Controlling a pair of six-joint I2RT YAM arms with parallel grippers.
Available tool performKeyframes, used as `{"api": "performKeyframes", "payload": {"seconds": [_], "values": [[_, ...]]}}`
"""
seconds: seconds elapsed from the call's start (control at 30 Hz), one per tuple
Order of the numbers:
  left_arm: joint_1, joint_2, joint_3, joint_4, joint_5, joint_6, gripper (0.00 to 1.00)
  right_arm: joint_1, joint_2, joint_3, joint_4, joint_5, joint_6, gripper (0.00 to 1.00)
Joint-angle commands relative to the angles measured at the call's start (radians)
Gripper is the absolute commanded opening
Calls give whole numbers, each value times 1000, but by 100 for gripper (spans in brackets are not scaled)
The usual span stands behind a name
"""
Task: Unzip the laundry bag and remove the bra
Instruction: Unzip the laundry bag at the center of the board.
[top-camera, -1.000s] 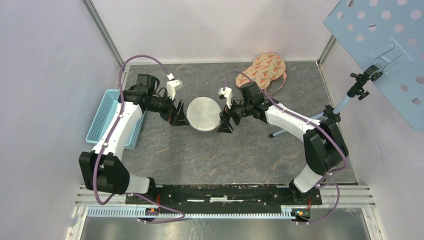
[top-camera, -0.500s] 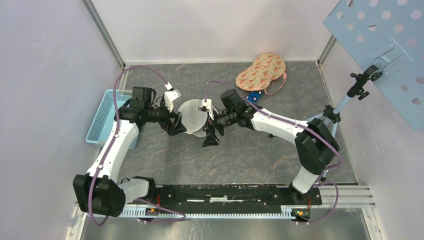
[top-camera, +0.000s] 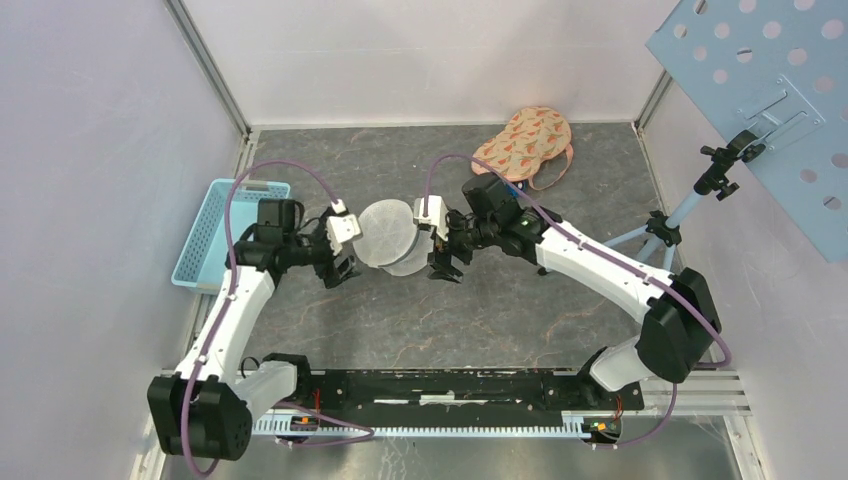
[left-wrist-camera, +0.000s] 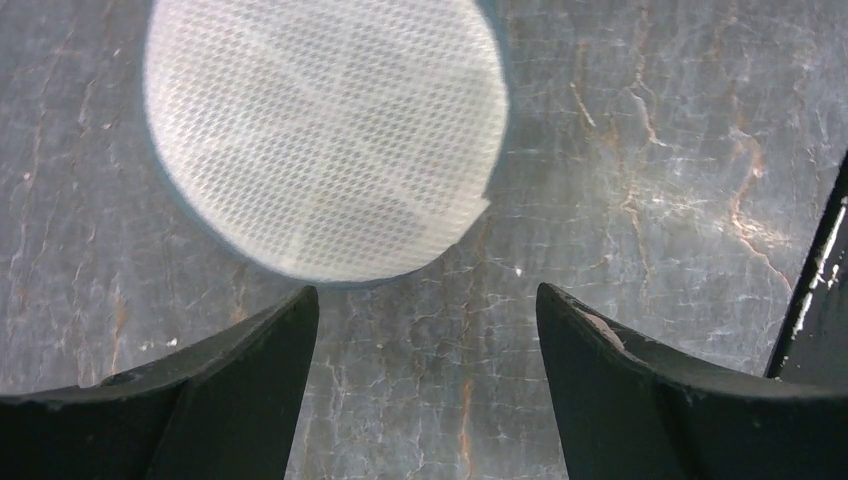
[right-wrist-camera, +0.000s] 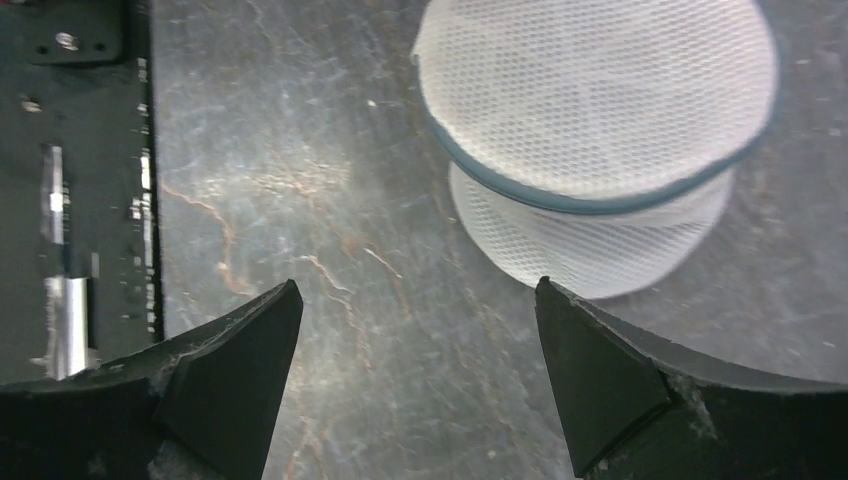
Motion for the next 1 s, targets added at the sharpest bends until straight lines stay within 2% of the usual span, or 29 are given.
{"api": "performKeyframes", "payload": {"seconds": [0.0, 0.07, 0.17, 0.37, 0.5, 0.67, 0.9, 0.97], "values": [[106, 68, 87, 14, 163, 5, 87, 3, -34, 88, -61, 153, -146, 93], [168, 122, 134, -9, 213, -63, 90, 19, -36, 105, -40, 188, -185, 92], [230, 163, 166, 50, 250, -220, 93, 78, -13, 142, -15, 238, -233, 91], [288, 201, 214, 192, 146, -488, 93, 271, 113, 287, -57, 387, -368, 84], [329, 244, 274, 205, 136, -599, 93, 373, 142, 189, 50, 505, -493, 80], [376, 269, 279, 213, 100, -641, 93, 454, 164, 111, 152, 557, -544, 73], [402, 267, 250, 251, 131, -680, 93, 461, 195, -12, 330, 717, -625, 71], [406, 268, 247, 256, 147, -698, 93, 457, 201, -19, 336, 738, -619, 69]]}}
